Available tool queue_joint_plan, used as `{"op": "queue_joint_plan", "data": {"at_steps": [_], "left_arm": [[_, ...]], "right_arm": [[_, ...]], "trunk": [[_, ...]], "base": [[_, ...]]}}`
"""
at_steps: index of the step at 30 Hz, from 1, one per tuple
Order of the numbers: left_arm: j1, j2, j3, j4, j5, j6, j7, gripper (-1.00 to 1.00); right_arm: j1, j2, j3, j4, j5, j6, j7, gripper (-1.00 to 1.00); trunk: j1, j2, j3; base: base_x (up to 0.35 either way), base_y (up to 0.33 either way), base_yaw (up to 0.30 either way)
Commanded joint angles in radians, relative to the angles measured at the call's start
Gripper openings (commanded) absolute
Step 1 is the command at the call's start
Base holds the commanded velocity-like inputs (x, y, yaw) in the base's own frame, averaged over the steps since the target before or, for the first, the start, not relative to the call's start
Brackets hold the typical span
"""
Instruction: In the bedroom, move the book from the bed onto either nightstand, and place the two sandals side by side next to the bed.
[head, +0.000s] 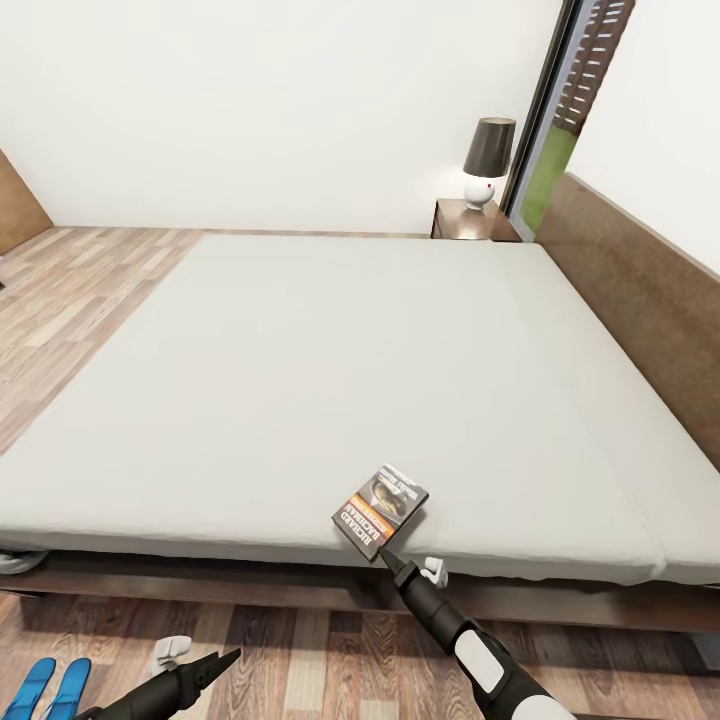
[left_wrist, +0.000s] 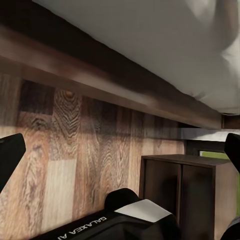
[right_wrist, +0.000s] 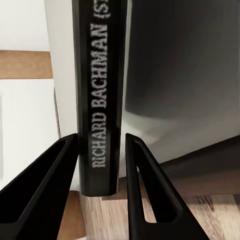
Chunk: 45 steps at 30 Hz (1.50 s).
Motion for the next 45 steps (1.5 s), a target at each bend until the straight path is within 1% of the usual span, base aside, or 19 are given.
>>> {"op": "queue_joint_plan", "data": {"at_steps": [1,4,25,30,32,33,35,36,37,38,39,40,42,43,45], "left_arm": [[0.0,0.0,0.001,0.0,0.005,0.01,-0.004,1.0],[0.0,0.0,0.001,0.0,0.004,0.011,-0.004,1.0],[0.0,0.0,-0.001,0.0,0.003,0.011,-0.005,1.0],[0.0,0.0,0.0,0.0,0.003,0.011,-0.004,1.0],[0.0,0.0,-0.001,0.0,0.003,0.011,-0.005,1.0],[0.0,0.0,-0.001,0.0,0.003,0.011,-0.005,1.0],[0.0,0.0,-0.001,0.0,0.003,0.011,-0.005,1.0],[0.0,0.0,-0.001,0.0,0.003,0.011,-0.005,1.0],[0.0,0.0,-0.001,0.0,0.003,0.011,-0.005,1.0],[0.0,0.0,-0.001,0.0,0.003,0.011,-0.005,1.0],[0.0,0.0,-0.001,0.0,0.003,0.011,-0.005,1.0],[0.0,0.0,-0.001,0.0,0.003,0.011,-0.005,1.0],[0.0,-0.001,-0.001,0.0,0.003,0.011,-0.005,1.0],[0.0,-0.001,-0.002,0.0,0.003,0.011,-0.005,1.0],[0.0,-0.004,-0.002,0.0,0.003,0.011,-0.004,1.0]], "right_arm": [[0.0,0.001,-0.005,0.0,-0.006,0.01,0.003,-1.0],[0.0,0.0,-0.005,0.0,-0.006,0.01,0.003,-1.0],[0.0,0.0,-0.003,0.0,-0.006,0.01,0.003,-1.0],[0.0,-0.001,0.002,-0.018,-0.003,0.012,0.003,-1.0],[0.0,-0.001,0.004,-0.041,-0.002,0.029,0.003,-1.0],[0.0,-0.001,0.005,-0.061,0.001,0.052,0.003,-1.0],[0.0,-0.001,0.011,-0.116,0.005,0.137,0.002,-1.0],[0.0,-0.001,0.025,-0.15,0.007,0.196,0.001,-1.0],[0.0,-0.001,0.036,-0.168,0.008,0.229,0.001,-1.0],[0.0,-0.001,0.08,-0.228,0.009,0.333,0.001,-1.0],[0.0,-0.001,0.113,-0.273,0.009,0.407,0.0,-1.0],[0.0,-0.001,0.126,-0.292,0.009,0.439,0.0,-1.0],[0.0,-0.001,0.158,-0.345,0.009,0.544,0.0,-1.0],[0.0,-0.002,0.167,-0.359,0.009,0.577,0.0,-1.0],[0.0,-0.002,0.177,-0.373,0.009,0.613,0.001,-1.0]], "trunk": [[0.0,0.0,-0.001],[0.0,0.0,-0.001],[-0.081,0.147,0.065],[-0.1,0.182,0.081],[-0.107,0.196,0.087],[-0.111,0.203,0.09],[-0.119,0.217,0.097],[-0.123,0.224,0.1],[-0.127,0.231,0.103],[-0.13,0.238,0.106],[-0.134,0.245,0.109],[-0.138,0.252,0.112],[-0.146,0.266,0.118],[-0.15,0.273,0.122],[-0.157,0.287,0.128]], "base": [[0.0,0.0,0.0],[0.0,0.0,0.0],[0.0,0.0,0.0],[0.0,0.0,0.0],[0.0,0.0,0.0],[0.0,0.0,0.0],[0.0,0.0,0.0],[0.0,0.0,0.0],[0.0,0.0,0.0],[0.0,0.0,0.0],[0.0,0.0,0.0],[0.0,0.0,0.0],[0.0,0.0,0.0],[0.0,0.0,0.0],[0.0,0.0,0.0]]}}
